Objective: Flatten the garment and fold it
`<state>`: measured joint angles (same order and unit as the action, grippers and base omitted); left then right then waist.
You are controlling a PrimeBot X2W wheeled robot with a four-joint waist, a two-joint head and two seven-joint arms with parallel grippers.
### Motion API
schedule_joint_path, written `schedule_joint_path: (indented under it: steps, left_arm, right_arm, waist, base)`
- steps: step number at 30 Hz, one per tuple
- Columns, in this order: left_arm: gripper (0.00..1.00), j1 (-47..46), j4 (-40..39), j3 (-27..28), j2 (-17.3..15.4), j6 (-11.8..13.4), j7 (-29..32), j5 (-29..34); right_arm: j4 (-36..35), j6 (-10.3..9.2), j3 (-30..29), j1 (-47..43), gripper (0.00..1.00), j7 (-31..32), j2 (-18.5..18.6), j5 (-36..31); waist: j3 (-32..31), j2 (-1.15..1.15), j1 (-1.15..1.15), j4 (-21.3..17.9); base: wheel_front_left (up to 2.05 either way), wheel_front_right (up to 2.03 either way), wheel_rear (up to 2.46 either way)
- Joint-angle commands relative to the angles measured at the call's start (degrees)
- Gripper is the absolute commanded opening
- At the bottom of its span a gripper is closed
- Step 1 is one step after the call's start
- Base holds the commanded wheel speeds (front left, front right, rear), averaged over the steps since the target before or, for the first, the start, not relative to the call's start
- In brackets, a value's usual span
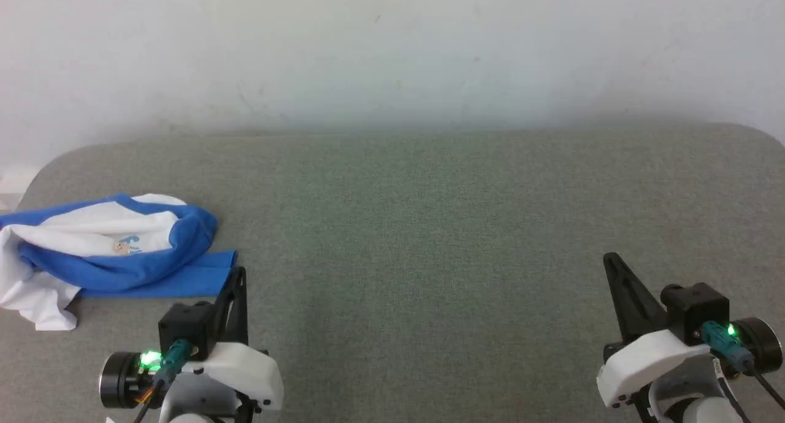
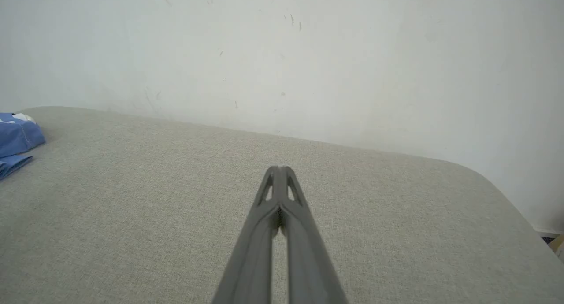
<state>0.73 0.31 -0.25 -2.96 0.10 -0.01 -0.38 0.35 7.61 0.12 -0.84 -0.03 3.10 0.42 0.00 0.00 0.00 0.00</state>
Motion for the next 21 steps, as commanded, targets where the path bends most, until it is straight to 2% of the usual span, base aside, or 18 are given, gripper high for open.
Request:
schedule_joint_path:
  steps: [1, 21]
  left_arm:
    - [0.00, -0.7, -0.3, 0.2, 0.1, -0.1, 0.0, 0.4]
    - [0.00, -0.7, -0.3, 0.2, 0.1, -0.1, 0.0, 0.4]
  right_arm:
    - [-0.3, -0.12, -0.1, 0.8, 0.00, 0.0, -0.2, -0.4]
    - [-0.3, -0.12, -0.1, 0.8, 0.00, 0.0, -0.2, -0.4]
  waist:
    - [0.0, 0.00, 0.00, 0.0]
    - [0.0, 0.00, 0.00, 0.0]
  base:
    - [0.00, 0.00, 0.00]
    - [0.00, 0.00, 0.00]
